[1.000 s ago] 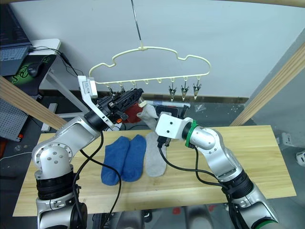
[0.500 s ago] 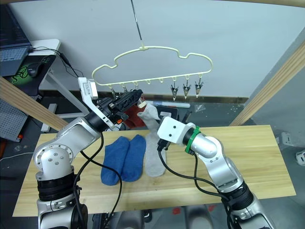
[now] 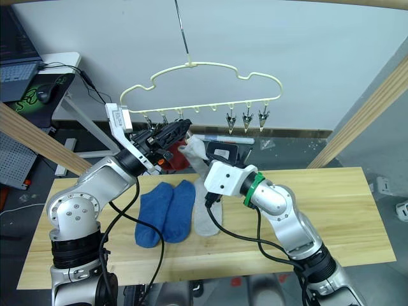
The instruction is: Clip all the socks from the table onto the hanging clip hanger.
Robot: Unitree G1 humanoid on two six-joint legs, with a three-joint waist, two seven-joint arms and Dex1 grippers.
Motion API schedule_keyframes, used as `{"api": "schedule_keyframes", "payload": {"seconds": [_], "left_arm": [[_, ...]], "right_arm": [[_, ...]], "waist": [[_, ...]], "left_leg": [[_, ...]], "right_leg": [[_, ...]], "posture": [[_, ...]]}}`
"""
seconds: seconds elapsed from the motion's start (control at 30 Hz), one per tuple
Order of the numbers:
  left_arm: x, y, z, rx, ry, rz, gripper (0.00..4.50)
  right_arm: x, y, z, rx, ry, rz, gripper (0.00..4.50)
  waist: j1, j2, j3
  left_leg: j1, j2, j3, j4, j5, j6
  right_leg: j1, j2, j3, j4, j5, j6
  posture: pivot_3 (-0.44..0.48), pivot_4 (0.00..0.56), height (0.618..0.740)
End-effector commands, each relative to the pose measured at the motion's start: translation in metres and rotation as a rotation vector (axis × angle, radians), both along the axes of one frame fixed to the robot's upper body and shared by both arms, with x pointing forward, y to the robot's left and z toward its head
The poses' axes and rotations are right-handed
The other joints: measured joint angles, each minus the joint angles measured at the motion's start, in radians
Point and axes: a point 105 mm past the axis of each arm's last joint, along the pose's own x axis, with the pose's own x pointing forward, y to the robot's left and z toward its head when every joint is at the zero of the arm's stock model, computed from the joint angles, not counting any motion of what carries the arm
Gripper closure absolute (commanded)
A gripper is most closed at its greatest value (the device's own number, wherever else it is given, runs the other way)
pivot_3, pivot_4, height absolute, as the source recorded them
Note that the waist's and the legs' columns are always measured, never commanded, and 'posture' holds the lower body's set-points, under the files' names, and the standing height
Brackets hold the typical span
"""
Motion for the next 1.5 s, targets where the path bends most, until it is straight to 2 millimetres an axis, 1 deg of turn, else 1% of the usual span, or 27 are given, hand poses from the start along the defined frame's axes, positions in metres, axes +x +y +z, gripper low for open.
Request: {"api": "schedule_keyframes", "payload": {"seconds": [0.03,0.17,0.3,0.63,0.87,0.97,1.17,1.23,1.33,1.5], "left_arm": [[-0.009,-0.007,0.01,-0.003,-0.059,-0.021,4.07],[-0.01,-0.007,0.009,-0.001,-0.057,-0.025,4.07],[-0.009,-0.003,0.007,0.005,-0.054,-0.018,4.07],[-0.007,0.006,0.003,-0.024,-0.019,-0.013,4.07],[-0.008,0.009,0.003,-0.02,-0.01,-0.012,4.07],[-0.008,0.008,0.005,-0.024,-0.012,-0.009,4.07],[-0.007,0.005,0.008,-0.03,-0.018,-0.01,4.07],[-0.007,0.004,0.009,-0.03,-0.02,-0.009,4.07],[-0.007,0.004,0.009,-0.03,-0.022,-0.01,4.07],[-0.008,0.002,0.009,-0.031,-0.021,-0.012,4.07]], "right_arm": [[-0.005,0.005,0.011,0.03,-0.046,0.01,4.5],[0.0,0.006,0.016,0.051,-0.049,-0.02,4.5],[0.006,0.001,0.02,0.064,-0.061,-0.072,4.5],[0.009,0.0,0.017,0.09,-0.018,-0.094,4.5],[0.014,0.001,0.022,0.143,0.007,-0.123,4.5],[0.012,0.002,0.017,0.127,0.022,-0.116,4.5],[0.002,0.002,-0.007,0.026,0.073,-0.063,4.5],[-0.001,0.001,-0.012,0.001,0.078,-0.05,4.5],[-0.005,0.003,-0.013,-0.026,0.062,-0.027,4.5],[-0.003,0.011,-0.004,-0.003,0.027,-0.019,4.5]], "waist": [[0.0,0.0,0.0],[-0.001,0.0,0.0],[0.0,0.0,0.0],[-0.001,0.0,0.0],[0.0,0.0,0.0],[0.0,0.0,0.0],[0.0,0.0,0.0],[0.0,0.0,0.0],[-0.002,0.0,0.0],[-0.002,0.0,0.0]], "left_leg": [[0.0,0.0,0.0,0.0,0.0,0.0],[0.0,0.0,0.0,0.0,0.0,0.0],[0.0,0.0,0.0,0.0,0.0,0.0],[0.0,0.0,0.0,0.0,0.0,0.0],[0.0,0.0,0.0,0.0,0.0,0.0],[0.0,0.0,0.0,0.0,0.0,0.0],[0.0,0.0,0.0,0.0,0.0,0.001],[0.0,0.0,0.0,0.0,0.0,0.001],[0.0,0.0,0.0,0.0,0.0,0.001],[0.0,0.0,0.0,0.0,0.0,0.0]], "right_leg": [[0.0,0.0,0.0,0.0,0.0,0.0],[0.0,0.0,0.0,0.0,0.0,0.0],[0.0,0.0,0.0,0.0,0.0,0.0],[0.0,0.0,0.0,0.0,0.0,-0.001],[0.0,0.0,0.0,0.001,0.0,-0.001],[0.0,0.0,0.0,0.001,0.0,-0.001],[0.0,0.0,0.0,0.0,0.0,-0.001],[0.0,0.0,0.0,0.0,0.0,-0.001],[0.0,0.0,0.0,0.001,0.0,0.0],[0.0,0.0,0.0,0.001,0.0,0.0]], "posture": [[-0.173,0.333,0.735],[-0.174,0.333,0.735],[-0.172,0.331,0.735],[-0.171,0.331,0.735],[-0.167,0.335,0.735],[-0.167,0.335,0.735],[-0.167,0.335,0.735],[-0.167,0.335,0.735],[-0.167,0.335,0.735],[-0.168,0.336,0.735]]}}
